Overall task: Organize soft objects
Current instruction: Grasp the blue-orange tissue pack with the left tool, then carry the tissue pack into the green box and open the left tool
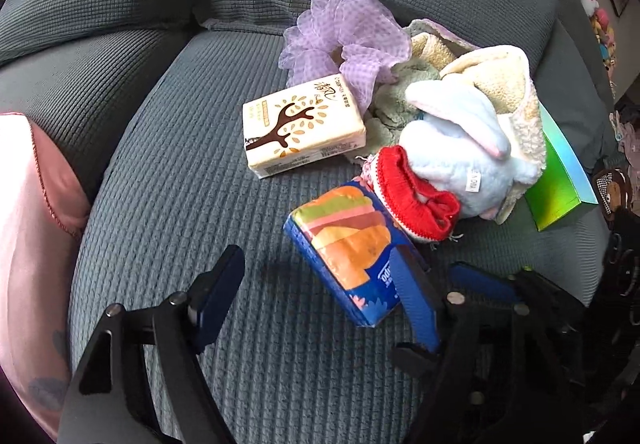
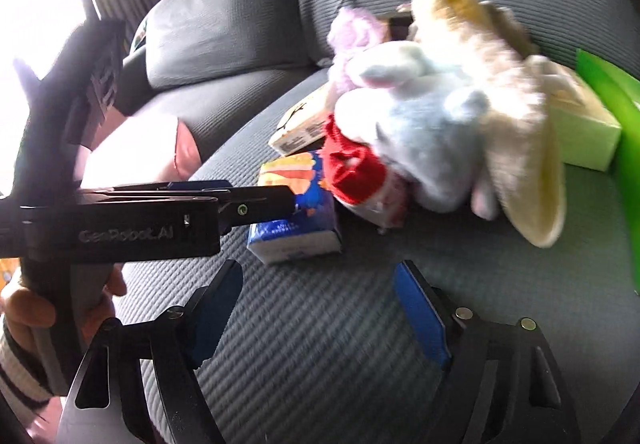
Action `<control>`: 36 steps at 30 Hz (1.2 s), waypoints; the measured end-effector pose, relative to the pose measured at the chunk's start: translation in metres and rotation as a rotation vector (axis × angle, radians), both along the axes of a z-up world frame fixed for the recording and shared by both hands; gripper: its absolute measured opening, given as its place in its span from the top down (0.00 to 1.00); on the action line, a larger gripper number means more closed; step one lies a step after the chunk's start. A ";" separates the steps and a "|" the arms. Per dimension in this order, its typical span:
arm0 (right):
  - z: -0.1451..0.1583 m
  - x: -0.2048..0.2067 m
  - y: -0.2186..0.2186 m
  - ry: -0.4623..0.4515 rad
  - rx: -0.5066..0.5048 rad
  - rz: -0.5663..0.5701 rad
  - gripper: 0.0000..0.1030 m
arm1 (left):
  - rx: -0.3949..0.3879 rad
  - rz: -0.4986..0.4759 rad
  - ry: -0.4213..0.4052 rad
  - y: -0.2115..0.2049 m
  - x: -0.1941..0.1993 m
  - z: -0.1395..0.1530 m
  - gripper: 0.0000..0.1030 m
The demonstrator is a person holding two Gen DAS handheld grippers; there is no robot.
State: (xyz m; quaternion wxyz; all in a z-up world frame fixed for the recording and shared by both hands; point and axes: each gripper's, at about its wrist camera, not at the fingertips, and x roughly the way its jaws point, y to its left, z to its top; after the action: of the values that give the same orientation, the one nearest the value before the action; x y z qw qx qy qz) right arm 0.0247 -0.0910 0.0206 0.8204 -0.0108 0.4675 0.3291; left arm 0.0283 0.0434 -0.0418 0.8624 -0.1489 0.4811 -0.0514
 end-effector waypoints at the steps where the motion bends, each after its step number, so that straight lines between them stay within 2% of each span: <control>1: -0.002 0.002 0.004 0.001 0.009 0.014 0.25 | -0.008 -0.003 0.001 0.000 0.001 -0.001 0.29; 7: -0.010 0.012 0.022 -0.009 0.027 0.071 0.32 | -0.041 -0.031 0.006 0.000 0.011 -0.004 0.29; 10: -0.012 0.012 0.029 -0.007 0.015 0.102 0.45 | -0.048 -0.045 0.006 -0.004 0.014 -0.006 0.38; 11: -0.012 0.012 0.030 -0.006 0.015 0.103 0.45 | -0.058 -0.053 0.002 -0.005 0.014 -0.006 0.43; 16: -0.012 0.011 0.028 -0.004 0.033 0.096 0.47 | -0.044 -0.060 -0.013 -0.013 0.011 -0.003 0.43; 19: -0.011 0.005 0.027 -0.015 0.032 0.100 0.47 | -0.010 -0.073 -0.023 -0.020 0.002 0.003 0.43; 24: 0.004 -0.011 0.018 -0.030 0.058 0.100 0.47 | 0.045 -0.091 -0.048 -0.029 -0.014 0.021 0.43; 29: 0.028 -0.028 0.007 -0.098 0.074 0.085 0.47 | 0.086 -0.112 -0.101 -0.044 -0.026 0.051 0.43; 36: 0.061 -0.033 -0.017 -0.168 0.109 0.019 0.47 | 0.120 -0.159 -0.181 -0.080 -0.035 0.092 0.43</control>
State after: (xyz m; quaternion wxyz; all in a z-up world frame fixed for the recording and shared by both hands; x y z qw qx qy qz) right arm -0.0079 -0.1084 0.0817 0.8529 0.0021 0.3784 0.3597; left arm -0.0072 -0.0361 0.0504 0.9029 -0.0532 0.4137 -0.1040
